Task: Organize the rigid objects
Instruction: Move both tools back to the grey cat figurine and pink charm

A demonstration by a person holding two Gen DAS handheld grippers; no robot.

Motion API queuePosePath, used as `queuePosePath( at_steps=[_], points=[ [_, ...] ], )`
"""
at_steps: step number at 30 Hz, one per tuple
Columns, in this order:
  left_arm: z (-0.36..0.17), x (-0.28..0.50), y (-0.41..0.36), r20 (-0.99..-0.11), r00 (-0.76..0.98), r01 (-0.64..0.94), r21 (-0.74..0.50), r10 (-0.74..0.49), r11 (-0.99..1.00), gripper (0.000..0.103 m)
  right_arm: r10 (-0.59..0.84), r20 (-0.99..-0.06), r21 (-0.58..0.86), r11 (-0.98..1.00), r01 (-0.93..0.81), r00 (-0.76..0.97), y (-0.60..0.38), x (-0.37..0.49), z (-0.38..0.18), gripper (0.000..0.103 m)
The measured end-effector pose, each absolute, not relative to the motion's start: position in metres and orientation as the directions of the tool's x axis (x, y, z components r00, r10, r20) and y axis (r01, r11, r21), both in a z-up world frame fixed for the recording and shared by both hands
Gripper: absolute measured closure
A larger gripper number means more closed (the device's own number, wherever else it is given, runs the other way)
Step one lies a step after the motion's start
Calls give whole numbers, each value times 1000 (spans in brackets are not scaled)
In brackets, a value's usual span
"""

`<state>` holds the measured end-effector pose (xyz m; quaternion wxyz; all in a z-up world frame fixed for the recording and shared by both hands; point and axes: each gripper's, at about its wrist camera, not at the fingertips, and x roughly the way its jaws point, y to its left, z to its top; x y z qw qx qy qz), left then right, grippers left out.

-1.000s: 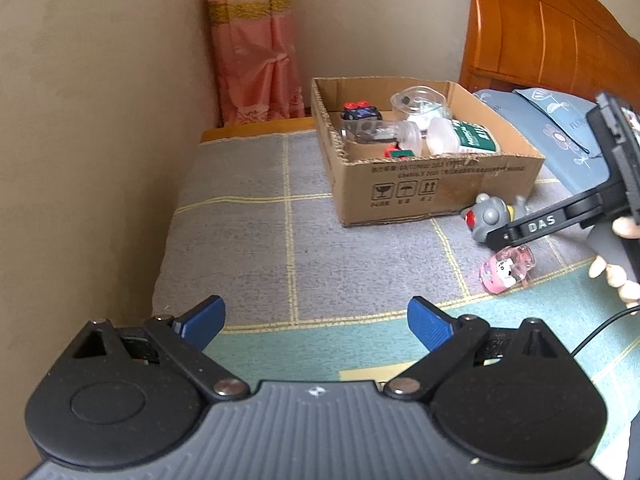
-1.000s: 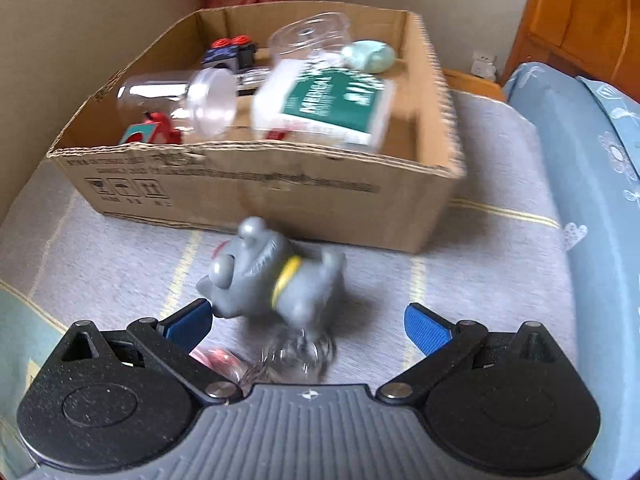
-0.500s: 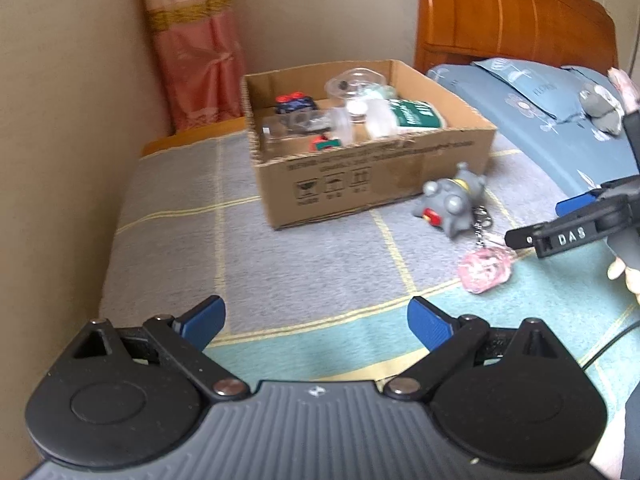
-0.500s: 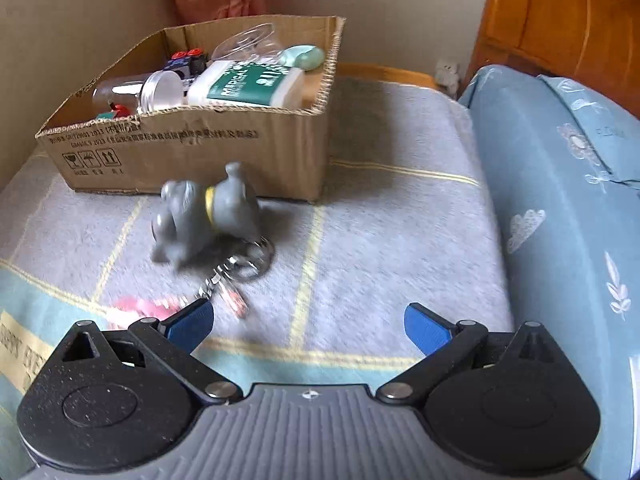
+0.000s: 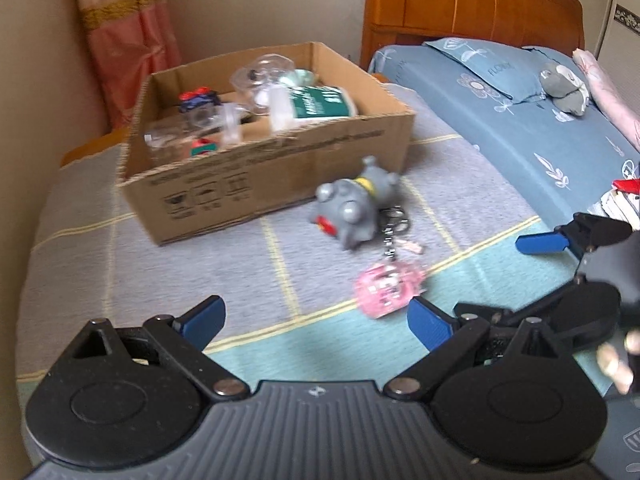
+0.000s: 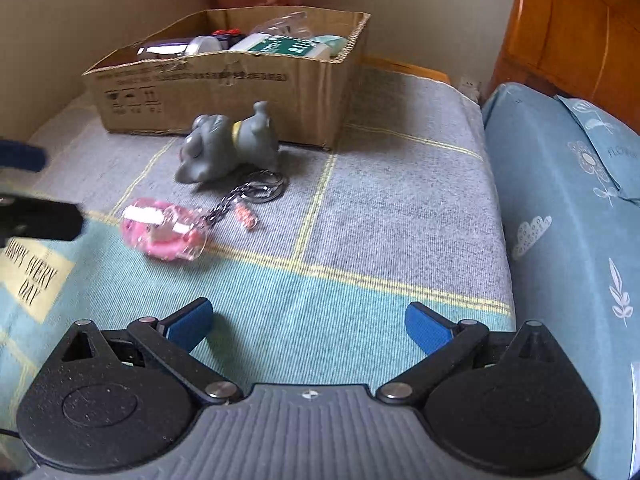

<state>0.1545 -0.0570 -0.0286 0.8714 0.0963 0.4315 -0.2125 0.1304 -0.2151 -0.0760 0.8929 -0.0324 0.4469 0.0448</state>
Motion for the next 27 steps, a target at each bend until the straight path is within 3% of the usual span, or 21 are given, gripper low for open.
queuePosePath(
  at_steps=[13, 24, 27],
  points=[
    [-61, 177, -117, -806, 531, 449, 5, -262, 893, 6, 98, -751, -20, 985, -170, 653, -223, 106, -78, 0],
    [-75, 176, -88, -804, 558, 404, 46, -206, 914, 6, 97, -752, -20, 985, -169, 652, -224, 105, -78, 0],
    [-74, 173, -84, -793, 570, 410, 48, -215, 911, 11, 99, -749, -21, 985, -172, 655, -224, 105, -78, 0]
  ],
)
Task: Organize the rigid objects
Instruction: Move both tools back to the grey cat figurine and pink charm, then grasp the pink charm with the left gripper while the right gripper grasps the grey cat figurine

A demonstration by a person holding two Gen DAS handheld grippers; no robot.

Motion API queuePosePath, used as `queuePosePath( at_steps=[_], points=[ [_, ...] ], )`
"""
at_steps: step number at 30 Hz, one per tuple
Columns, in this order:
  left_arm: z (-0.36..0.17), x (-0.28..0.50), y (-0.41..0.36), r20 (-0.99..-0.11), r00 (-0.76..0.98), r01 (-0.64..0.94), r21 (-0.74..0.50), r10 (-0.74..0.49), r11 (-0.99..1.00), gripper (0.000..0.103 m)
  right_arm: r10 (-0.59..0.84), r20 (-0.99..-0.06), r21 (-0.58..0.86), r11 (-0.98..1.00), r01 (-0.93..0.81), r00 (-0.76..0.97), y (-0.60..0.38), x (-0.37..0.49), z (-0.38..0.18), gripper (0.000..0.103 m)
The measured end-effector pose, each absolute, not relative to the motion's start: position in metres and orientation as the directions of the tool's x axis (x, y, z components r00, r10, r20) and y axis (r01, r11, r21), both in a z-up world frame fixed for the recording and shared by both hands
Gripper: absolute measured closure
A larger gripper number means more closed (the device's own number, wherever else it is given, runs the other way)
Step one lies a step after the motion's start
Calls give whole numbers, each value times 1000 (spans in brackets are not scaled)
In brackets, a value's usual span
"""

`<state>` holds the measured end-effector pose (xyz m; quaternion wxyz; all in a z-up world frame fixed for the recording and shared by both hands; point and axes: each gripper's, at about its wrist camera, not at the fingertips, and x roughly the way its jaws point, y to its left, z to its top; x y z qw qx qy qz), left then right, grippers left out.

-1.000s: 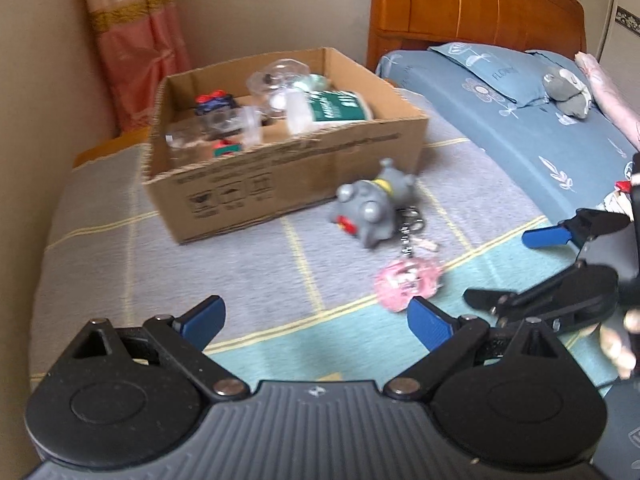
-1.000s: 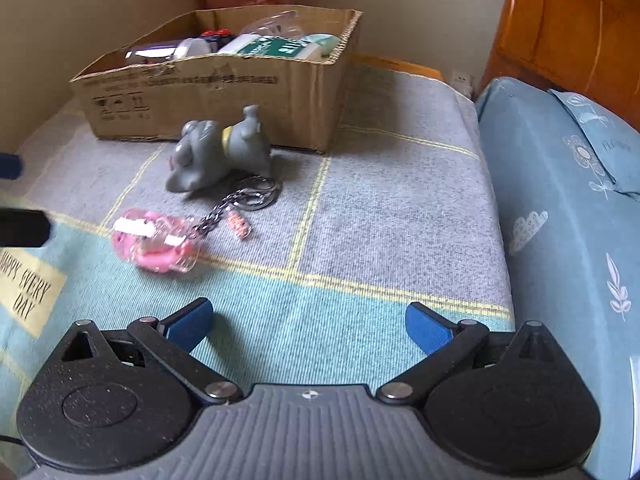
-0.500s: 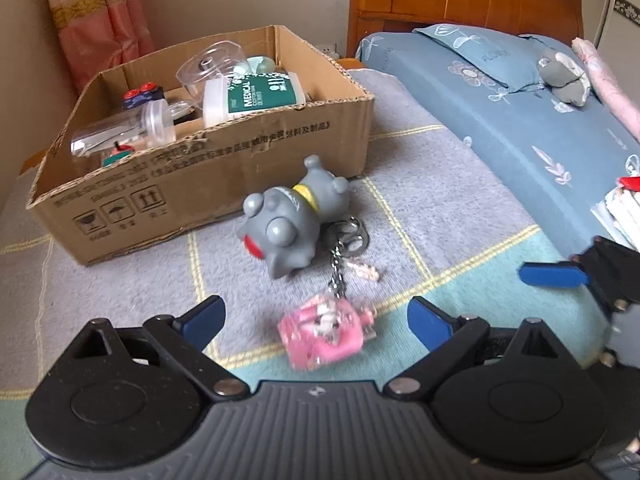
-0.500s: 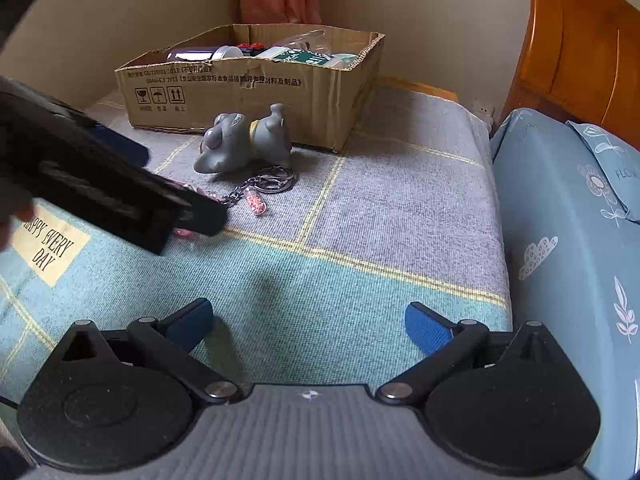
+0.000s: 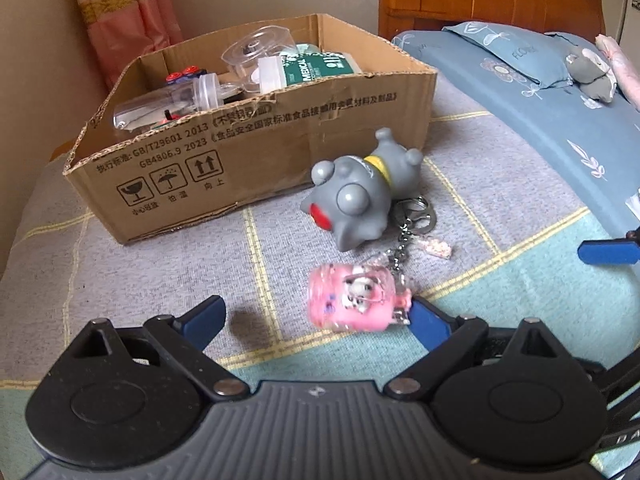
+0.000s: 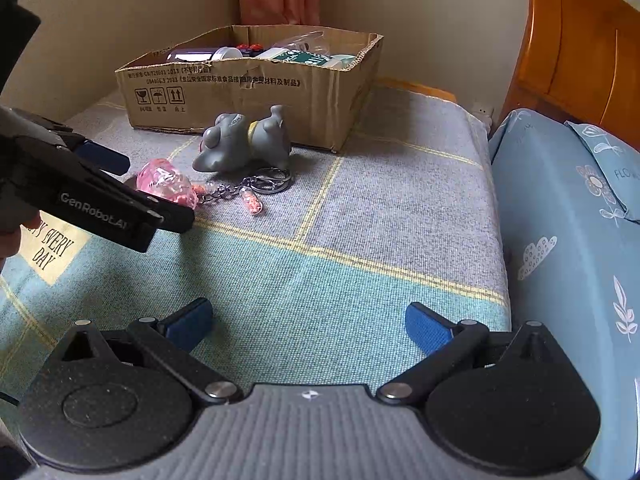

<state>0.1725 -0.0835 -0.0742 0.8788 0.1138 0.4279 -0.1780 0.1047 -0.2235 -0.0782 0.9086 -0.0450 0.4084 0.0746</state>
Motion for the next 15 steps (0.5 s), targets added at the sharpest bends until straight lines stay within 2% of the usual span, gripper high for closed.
queuePosePath(
  at_steps=[2, 5, 6, 7, 15],
  points=[
    [-73, 170, -86, -784, 571, 437, 38, -244, 899, 21, 100, -750, -22, 984, -175, 654, -224, 105, -78, 0],
    [-70, 166, -91, -772, 570, 473, 31, -279, 881, 40, 102, -751, -22, 984, -179, 652, -224, 106, -78, 0],
    [-70, 166, -92, -772, 565, 480, 20, -292, 877, 49, 102, -751, -22, 984, -180, 652, -224, 106, -78, 0],
    [-70, 166, -93, -771, 560, 486, 8, -304, 874, 53, 102, -751, -22, 984, -179, 652, -224, 106, -78, 0],
    [-70, 164, -82, -777, 547, 493, -1, -311, 870, 53, 97, -758, -23, 984, -175, 645, -222, 107, -77, 0]
  ],
)
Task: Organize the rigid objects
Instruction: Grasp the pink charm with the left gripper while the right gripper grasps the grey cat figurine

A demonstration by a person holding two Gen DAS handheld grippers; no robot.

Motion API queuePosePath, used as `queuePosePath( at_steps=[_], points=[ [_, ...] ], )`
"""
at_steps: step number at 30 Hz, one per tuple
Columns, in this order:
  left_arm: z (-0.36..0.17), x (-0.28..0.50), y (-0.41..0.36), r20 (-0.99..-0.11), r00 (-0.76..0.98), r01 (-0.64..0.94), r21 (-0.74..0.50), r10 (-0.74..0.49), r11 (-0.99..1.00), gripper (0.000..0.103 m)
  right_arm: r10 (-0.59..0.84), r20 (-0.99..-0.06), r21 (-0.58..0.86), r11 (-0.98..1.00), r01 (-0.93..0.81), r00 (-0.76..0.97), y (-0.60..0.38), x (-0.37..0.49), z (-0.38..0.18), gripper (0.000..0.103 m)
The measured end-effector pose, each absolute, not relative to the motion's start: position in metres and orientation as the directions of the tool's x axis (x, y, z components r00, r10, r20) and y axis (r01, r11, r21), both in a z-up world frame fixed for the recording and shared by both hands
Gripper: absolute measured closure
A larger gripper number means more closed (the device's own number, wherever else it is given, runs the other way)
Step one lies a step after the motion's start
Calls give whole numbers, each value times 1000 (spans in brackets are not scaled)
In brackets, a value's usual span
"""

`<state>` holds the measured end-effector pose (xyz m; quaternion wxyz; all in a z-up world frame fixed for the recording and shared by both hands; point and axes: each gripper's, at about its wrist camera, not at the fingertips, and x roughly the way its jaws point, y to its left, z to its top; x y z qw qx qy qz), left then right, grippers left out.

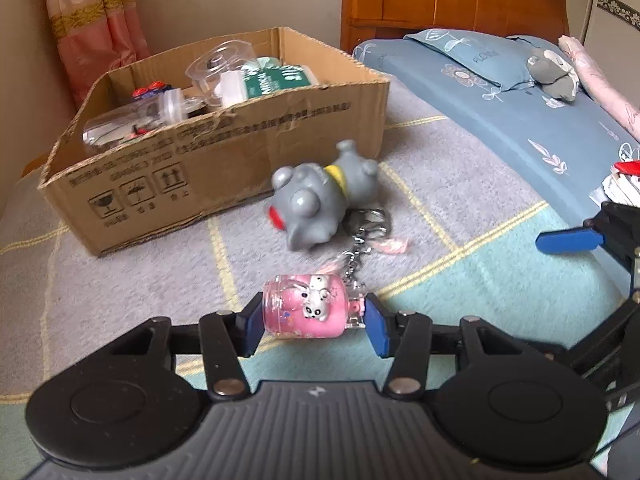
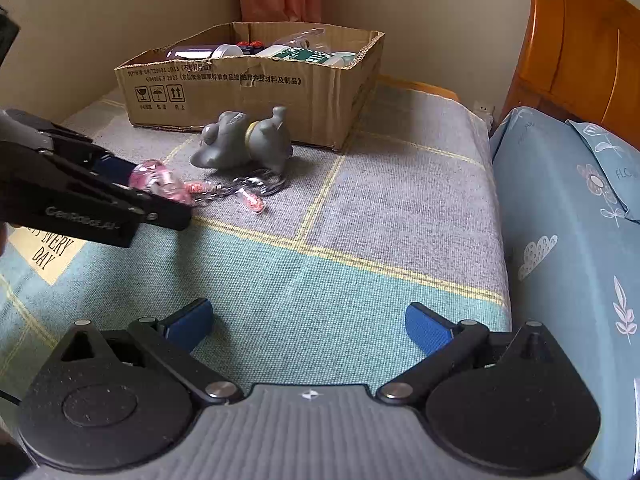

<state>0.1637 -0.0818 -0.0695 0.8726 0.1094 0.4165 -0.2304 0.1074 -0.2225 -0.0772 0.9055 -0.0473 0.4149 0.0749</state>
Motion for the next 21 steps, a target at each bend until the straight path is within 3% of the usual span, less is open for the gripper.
queuePosePath(
  at_steps=[21],
  points=[
    [-71, 181, 27, -782, 602, 294, 29, -161, 955, 53, 140, -778, -23, 968, -251, 612, -191, 138, -77, 0]
  ],
)
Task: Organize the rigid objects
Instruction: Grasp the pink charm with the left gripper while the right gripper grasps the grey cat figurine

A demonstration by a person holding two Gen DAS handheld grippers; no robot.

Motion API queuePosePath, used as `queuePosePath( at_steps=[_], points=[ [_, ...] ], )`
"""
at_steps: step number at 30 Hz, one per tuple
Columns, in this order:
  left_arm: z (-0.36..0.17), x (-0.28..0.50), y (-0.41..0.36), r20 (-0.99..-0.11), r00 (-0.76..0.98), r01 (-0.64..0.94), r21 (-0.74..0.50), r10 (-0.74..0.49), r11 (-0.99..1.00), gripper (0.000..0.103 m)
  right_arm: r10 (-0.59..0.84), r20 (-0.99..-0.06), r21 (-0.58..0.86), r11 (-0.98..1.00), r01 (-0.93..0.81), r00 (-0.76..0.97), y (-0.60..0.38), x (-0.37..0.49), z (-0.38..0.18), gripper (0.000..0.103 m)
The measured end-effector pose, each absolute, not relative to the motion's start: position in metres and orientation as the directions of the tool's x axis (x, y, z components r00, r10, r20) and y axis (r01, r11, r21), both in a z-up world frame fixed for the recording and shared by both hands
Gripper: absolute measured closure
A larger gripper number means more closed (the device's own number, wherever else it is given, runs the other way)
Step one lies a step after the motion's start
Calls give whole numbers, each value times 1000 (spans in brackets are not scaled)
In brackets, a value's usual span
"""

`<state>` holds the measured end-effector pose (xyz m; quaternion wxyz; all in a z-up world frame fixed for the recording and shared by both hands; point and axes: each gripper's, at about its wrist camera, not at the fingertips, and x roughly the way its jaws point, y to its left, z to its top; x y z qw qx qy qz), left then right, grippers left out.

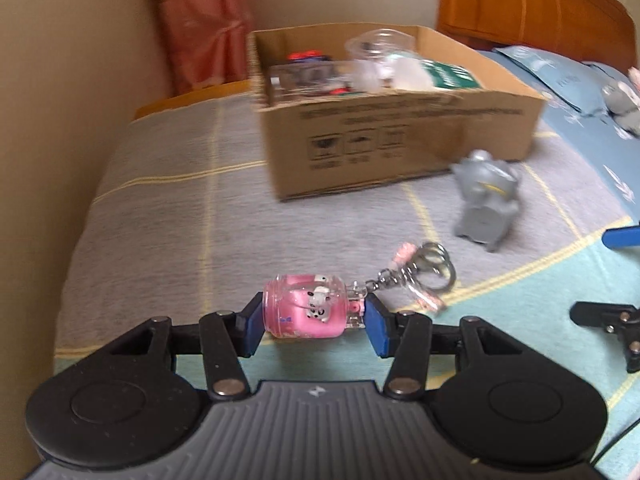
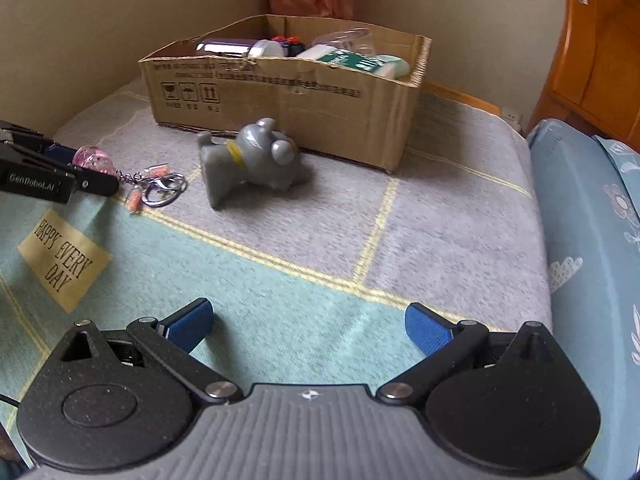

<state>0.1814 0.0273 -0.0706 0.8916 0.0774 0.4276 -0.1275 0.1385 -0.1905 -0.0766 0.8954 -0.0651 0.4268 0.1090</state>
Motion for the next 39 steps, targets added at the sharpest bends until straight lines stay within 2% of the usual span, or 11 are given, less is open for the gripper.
queuePosePath(
  at_steps=[17, 30, 32, 34, 39],
  points=[
    [-72, 189, 40, -781, 594, 295, -13, -194, 955, 53, 328, -755, -31, 847, -530, 568, -163, 221, -78, 0],
    [-72, 192, 39, -782, 593, 305, -6, -195, 952, 53, 346, -758, -30, 828, -560, 553, -145, 242, -77, 0],
    [-72, 193, 39, -783, 591, 306, -7, -196, 952, 53, 347, -759, -33, 825, -564, 552, -145, 242, -77, 3],
    [-72, 193, 39, -783, 590, 309, -7, -197, 951, 53, 350, -757, -38, 819, -572, 551, -143, 239, -75, 12],
    [-71, 193, 38, -786, 588, 315, 3, -193, 949, 53, 307, -763, -89, 821, -564, 569, -136, 235, -68, 24]
  ],
)
